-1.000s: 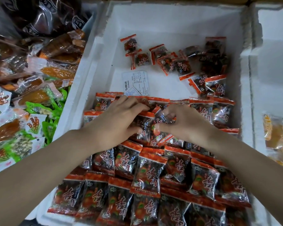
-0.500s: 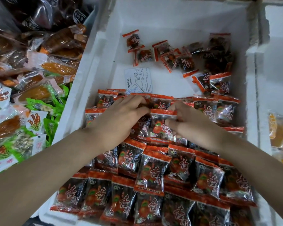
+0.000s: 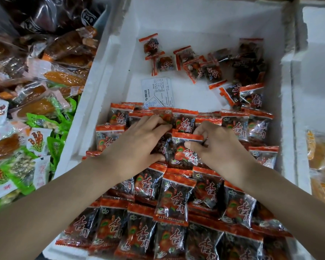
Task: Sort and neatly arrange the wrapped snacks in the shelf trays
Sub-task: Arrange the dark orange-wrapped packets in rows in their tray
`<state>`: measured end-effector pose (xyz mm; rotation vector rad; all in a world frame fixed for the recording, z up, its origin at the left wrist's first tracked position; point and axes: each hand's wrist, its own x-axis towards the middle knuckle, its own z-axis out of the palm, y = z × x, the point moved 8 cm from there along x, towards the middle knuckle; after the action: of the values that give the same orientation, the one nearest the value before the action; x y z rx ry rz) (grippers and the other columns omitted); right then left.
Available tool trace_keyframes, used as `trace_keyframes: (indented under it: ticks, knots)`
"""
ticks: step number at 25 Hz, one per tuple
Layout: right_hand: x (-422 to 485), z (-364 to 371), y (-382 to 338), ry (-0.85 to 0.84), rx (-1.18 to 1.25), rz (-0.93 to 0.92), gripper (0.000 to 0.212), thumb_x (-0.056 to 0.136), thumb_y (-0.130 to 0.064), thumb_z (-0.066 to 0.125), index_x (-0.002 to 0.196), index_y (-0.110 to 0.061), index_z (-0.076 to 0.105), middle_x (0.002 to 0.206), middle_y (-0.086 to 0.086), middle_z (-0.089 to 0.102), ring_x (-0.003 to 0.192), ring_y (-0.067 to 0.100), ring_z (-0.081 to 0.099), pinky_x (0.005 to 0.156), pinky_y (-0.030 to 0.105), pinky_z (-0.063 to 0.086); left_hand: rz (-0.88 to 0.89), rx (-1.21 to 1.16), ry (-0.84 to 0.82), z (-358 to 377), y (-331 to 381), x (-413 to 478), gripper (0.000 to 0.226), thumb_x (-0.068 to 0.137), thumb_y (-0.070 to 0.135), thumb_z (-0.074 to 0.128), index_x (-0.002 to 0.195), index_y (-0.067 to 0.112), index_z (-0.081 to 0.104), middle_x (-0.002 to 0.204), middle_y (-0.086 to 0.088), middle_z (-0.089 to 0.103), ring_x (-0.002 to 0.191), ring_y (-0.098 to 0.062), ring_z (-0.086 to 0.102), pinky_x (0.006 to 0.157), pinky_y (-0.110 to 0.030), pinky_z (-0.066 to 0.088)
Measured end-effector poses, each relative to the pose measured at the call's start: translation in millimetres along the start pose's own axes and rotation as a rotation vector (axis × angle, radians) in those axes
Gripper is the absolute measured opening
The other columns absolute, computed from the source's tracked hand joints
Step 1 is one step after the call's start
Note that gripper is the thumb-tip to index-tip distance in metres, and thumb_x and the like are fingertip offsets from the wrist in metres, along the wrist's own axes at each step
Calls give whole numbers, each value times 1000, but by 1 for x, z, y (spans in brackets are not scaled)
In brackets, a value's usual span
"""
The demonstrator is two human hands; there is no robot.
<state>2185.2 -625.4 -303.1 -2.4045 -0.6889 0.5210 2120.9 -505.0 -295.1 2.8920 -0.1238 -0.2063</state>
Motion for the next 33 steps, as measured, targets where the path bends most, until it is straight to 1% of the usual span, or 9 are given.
trace_keyframes:
  ticks: [3,6,9,11,15,21,25,28,33]
  knots:
    - [-3,-2,-3,32,-46,-29,20,90,-38,57,99,-22,50,75,-11,55,65,12,61,58,29,51,15,21,10,1,-2,-3,74,86,39,62,148,18,28,138,3,35,132,-15,29,114,-32,23]
    - [-10,-13,-8,103,-138,-123,23,92,-40,53,107,-25,46,96,-14,51,73,2,55,65,23,48,76,72,111,-8,1,-2,59,84,40,56,135,12,49,122,-4,53,115,-24,51,101,-41,41]
    - [-2,-46,8,268,-127,-160,28,92,-28,55,118,-18,48,110,-8,49,95,6,51,84,18,42,68,-49,155,-24,10,24,54,89,41,47,137,16,46,122,-1,50,116,-18,47,102,-34,37]
    - [14,-77,34,386,-188,-115,37,90,-16,58,126,-12,48,120,5,51,111,21,50,94,28,41,71,-176,178,-29,21,57,53,94,38,48,142,18,40,129,1,45,122,-14,41,106,-30,32]
    - [59,-113,80,310,-337,48,56,87,-4,56,139,-14,40,133,15,47,122,34,44,100,36,36,22,-375,174,-19,36,136,47,95,29,54,138,14,43,137,-5,45,127,-18,41,102,-26,30]
    - [80,-121,82,270,-549,-37,26,82,-9,58,107,-14,64,110,11,60,108,33,51,89,39,43,-142,-590,141,19,36,206,29,87,27,67,102,2,64,91,-10,70,90,-24,65,84,-34,50]
    - [73,-122,81,323,-549,-76,16,85,-11,60,100,-13,65,108,9,60,106,30,51,87,37,41,-257,-773,90,29,39,213,27,84,20,71,102,1,64,71,0,62,67,-8,60,54,-7,39]
    - [66,-127,78,402,-510,-100,17,84,-7,61,99,-12,65,106,10,61,106,30,51,81,36,42,-265,-785,175,17,49,210,10,88,14,65,88,7,58,74,-1,55,79,-23,58,58,-19,35]
    - [39,-148,64,628,-321,-113,15,89,-13,57,103,-9,61,102,9,62,100,31,52,67,30,34,-174,-770,506,-34,45,175,17,96,13,52,108,1,52,96,-6,59,87,-16,52,73,-22,42]
